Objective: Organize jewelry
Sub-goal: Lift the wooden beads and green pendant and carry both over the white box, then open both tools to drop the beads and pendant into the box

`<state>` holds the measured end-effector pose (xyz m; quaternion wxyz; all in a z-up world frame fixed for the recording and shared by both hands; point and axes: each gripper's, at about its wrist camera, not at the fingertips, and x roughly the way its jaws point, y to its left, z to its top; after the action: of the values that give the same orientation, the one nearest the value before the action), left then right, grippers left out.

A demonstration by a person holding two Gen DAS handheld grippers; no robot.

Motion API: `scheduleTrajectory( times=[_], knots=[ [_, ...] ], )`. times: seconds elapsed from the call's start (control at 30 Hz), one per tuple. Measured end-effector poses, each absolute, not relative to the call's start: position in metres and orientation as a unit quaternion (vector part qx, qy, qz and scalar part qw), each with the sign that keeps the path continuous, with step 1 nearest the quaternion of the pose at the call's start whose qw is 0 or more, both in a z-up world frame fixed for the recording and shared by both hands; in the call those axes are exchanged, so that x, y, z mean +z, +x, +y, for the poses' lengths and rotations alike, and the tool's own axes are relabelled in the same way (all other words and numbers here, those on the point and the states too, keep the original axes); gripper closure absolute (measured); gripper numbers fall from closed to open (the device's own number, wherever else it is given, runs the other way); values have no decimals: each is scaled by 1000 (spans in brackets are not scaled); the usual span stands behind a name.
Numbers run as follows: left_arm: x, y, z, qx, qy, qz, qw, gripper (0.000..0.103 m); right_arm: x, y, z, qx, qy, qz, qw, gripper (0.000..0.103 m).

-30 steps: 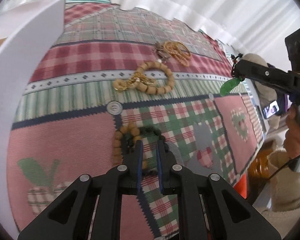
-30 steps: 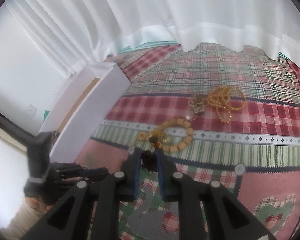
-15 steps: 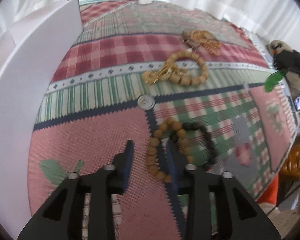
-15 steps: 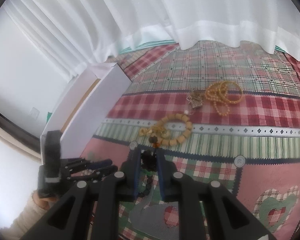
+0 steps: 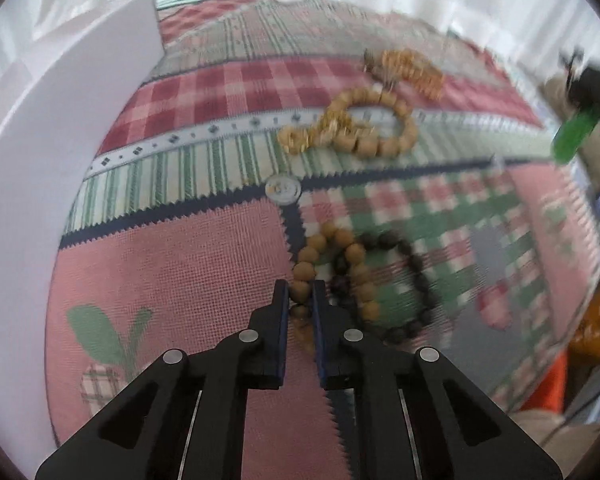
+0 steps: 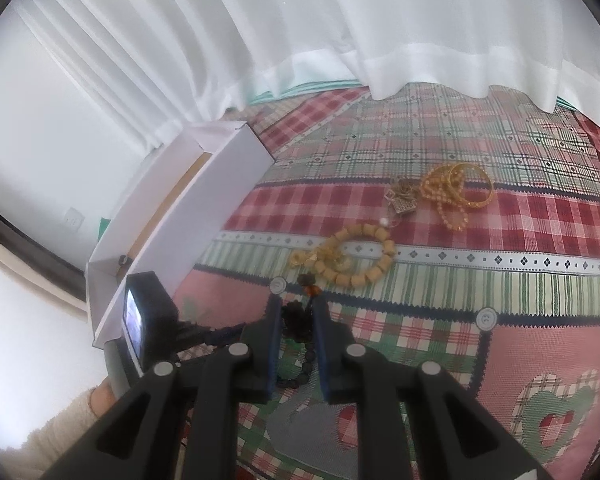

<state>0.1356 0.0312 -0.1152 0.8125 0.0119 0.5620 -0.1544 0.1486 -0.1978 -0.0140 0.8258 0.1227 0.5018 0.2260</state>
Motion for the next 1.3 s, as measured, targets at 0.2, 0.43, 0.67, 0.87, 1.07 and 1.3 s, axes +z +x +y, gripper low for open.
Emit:
scheduleTrajectory(
  times=[0.2, 0.43, 0.67, 0.87, 1.07, 1.3],
  knots=[
    [-48, 129, 58, -166, -45, 526, 833, 94, 4, 149, -193, 230, 110, 492, 832, 87],
    [25, 119, 120, -136, -104, 483, 859, 94, 29, 161, -159, 254, 83, 484, 833, 87],
    [68, 112, 213, -60, -134, 442, 885, 94, 63, 180, -76, 321, 52, 463, 825, 87],
    [64, 125, 284, 13, -156, 436, 886, 94, 78, 196, 17, 379, 18, 446, 811, 87],
    [35, 157, 324, 52, -182, 450, 873, 94, 65, 216, 100, 403, -27, 458, 792, 87],
    [-3, 189, 340, 77, -192, 477, 854, 94, 36, 247, 153, 388, -70, 484, 781, 87]
  ],
)
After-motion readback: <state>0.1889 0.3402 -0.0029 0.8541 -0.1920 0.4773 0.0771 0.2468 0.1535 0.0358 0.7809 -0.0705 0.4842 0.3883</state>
